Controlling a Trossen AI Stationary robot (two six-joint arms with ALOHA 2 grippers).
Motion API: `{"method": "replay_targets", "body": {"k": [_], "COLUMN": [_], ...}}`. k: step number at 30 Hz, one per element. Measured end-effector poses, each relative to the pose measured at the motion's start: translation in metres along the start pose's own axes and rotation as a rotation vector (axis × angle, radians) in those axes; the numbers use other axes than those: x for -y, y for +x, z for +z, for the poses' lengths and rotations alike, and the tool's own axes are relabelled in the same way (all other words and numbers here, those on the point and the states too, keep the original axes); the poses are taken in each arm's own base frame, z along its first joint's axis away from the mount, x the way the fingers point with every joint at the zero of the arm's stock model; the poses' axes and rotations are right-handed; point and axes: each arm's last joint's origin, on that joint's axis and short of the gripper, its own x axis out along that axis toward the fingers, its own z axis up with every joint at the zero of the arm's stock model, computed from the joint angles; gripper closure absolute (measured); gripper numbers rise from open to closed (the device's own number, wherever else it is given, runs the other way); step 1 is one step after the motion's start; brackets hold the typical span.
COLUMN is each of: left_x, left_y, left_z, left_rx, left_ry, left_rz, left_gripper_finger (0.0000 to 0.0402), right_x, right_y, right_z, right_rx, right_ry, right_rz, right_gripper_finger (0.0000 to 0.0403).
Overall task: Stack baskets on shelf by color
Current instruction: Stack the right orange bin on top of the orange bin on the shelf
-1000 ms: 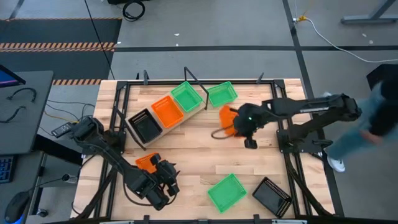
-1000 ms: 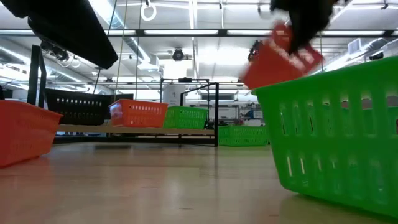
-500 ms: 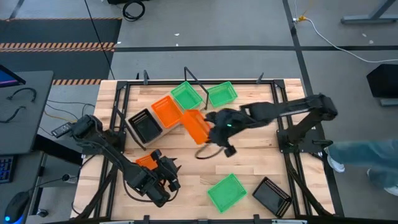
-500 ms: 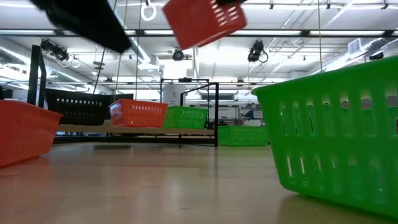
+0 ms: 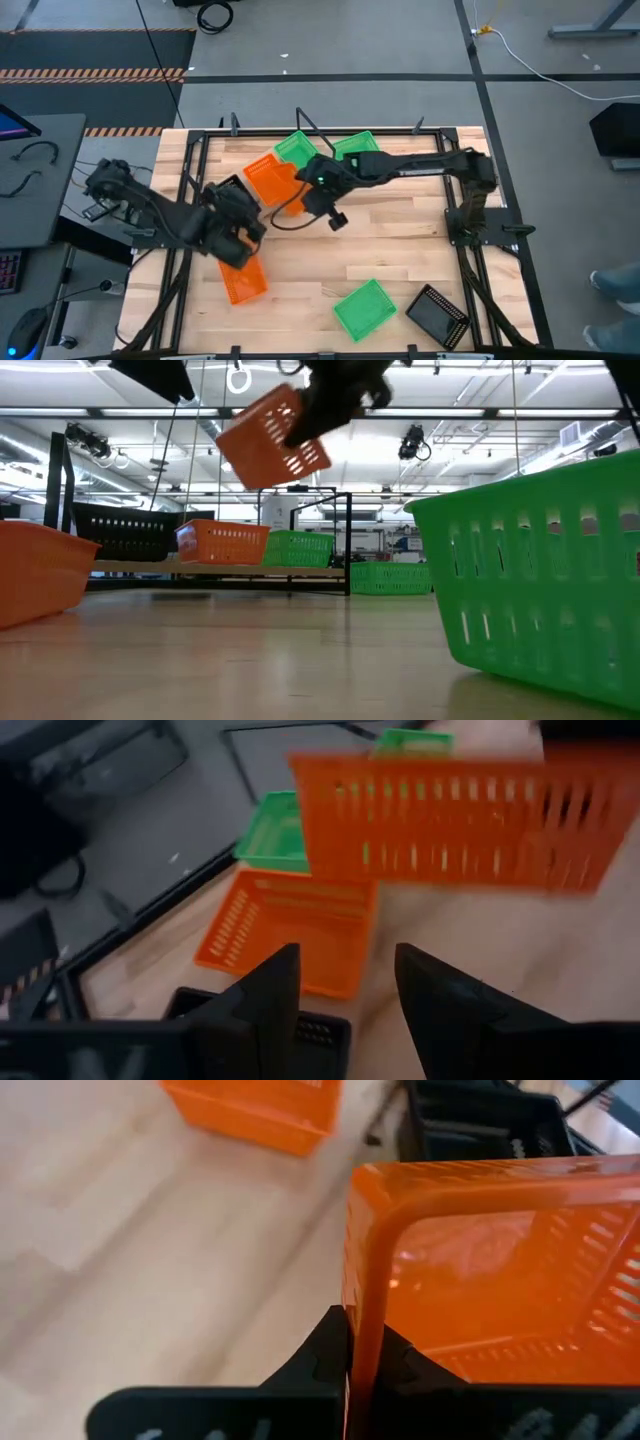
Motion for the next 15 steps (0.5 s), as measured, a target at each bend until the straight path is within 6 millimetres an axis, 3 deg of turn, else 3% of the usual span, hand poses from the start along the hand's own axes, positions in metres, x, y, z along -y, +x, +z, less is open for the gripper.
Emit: {"method": "replay_targets", "body": {"k": [7, 15], "left_x": [-0.009, -0.024], "left_y": [0.012, 0.021], "left_z": [0.008, -0.004], "left_rx": [0.018, 0.059], "left_ry": [-0.010, 0.052], "left_rz": [0.091, 0.217], "left_gripper_finger": [0.0230, 0.0230], "right_x": [0.026, 0.049], "right_y": [0.036, 0.034], "right_z": [-0.011, -0.001], "right_rx": [-0.129, -0.099], "right_ry": [-0.047, -0.101], "right_rz": [-0.060, -0.123], "right_gripper_finger": [0.0394, 0.0394]}}
